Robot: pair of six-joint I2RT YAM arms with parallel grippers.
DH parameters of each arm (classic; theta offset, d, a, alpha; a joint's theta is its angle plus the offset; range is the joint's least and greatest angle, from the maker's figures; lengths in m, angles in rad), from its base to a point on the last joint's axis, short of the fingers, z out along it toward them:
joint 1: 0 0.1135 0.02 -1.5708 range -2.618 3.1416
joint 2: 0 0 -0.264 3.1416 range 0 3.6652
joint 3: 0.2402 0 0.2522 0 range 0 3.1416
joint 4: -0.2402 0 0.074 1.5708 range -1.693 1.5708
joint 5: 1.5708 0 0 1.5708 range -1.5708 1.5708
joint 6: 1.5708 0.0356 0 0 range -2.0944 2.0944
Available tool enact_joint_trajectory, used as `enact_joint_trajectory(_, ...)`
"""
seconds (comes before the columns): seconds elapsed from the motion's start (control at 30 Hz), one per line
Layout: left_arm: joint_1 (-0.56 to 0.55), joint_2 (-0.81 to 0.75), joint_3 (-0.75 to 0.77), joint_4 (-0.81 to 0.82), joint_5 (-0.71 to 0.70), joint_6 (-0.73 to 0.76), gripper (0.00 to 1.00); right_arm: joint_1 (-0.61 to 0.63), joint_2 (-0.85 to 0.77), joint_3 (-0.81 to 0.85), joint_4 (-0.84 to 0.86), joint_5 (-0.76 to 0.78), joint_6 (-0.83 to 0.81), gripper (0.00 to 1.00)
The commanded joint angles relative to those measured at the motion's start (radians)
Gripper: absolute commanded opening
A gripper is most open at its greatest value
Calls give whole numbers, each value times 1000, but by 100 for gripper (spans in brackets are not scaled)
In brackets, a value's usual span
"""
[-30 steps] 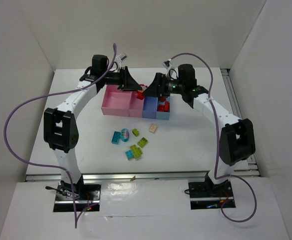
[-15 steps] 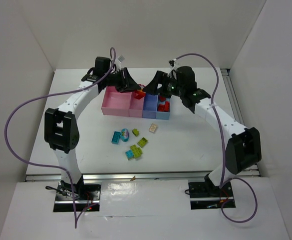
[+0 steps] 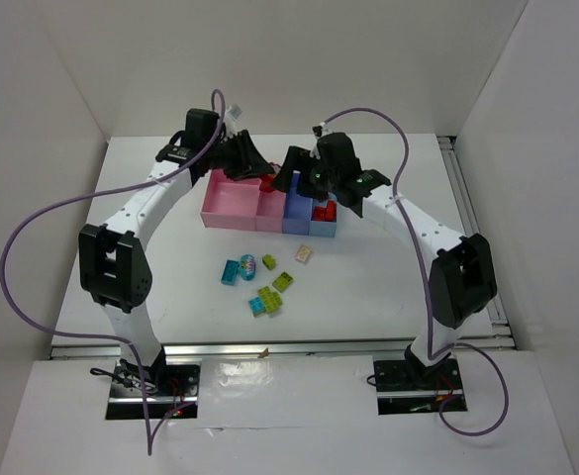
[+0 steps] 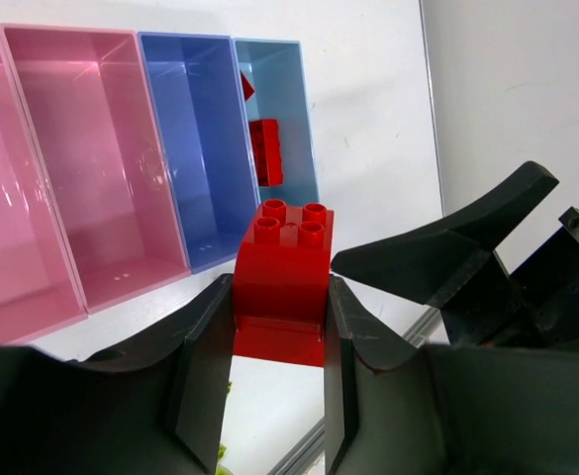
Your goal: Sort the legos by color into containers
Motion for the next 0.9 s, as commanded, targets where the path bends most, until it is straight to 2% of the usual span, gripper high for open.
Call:
enact_joint_trajectory(0.0,3,-31,24,5,-1,11,0,18,6,51,-29,34,-22,87)
enact_joint_trajectory(0.23,3,-31,24,5,-1,20,0,50,33,94,-28,43,-31,83)
enact_joint_trajectory(0.37,-6,-40,15,5,-1,20,0,60,55,106,-19,43,-31,76)
enact_joint_trajectory(0.4,-6,-40,15,5,-1,20,0,60,55,117,-19,43,-31,71)
enact_joint_trajectory(0.63,-6,-49,15,-4,-19,38,0,70,75,126,-9,82,-20,56)
enact_joint_trajectory(0.87,-15,-49,-6,-4,-39,48,0,80,75,125,24,118,7,56)
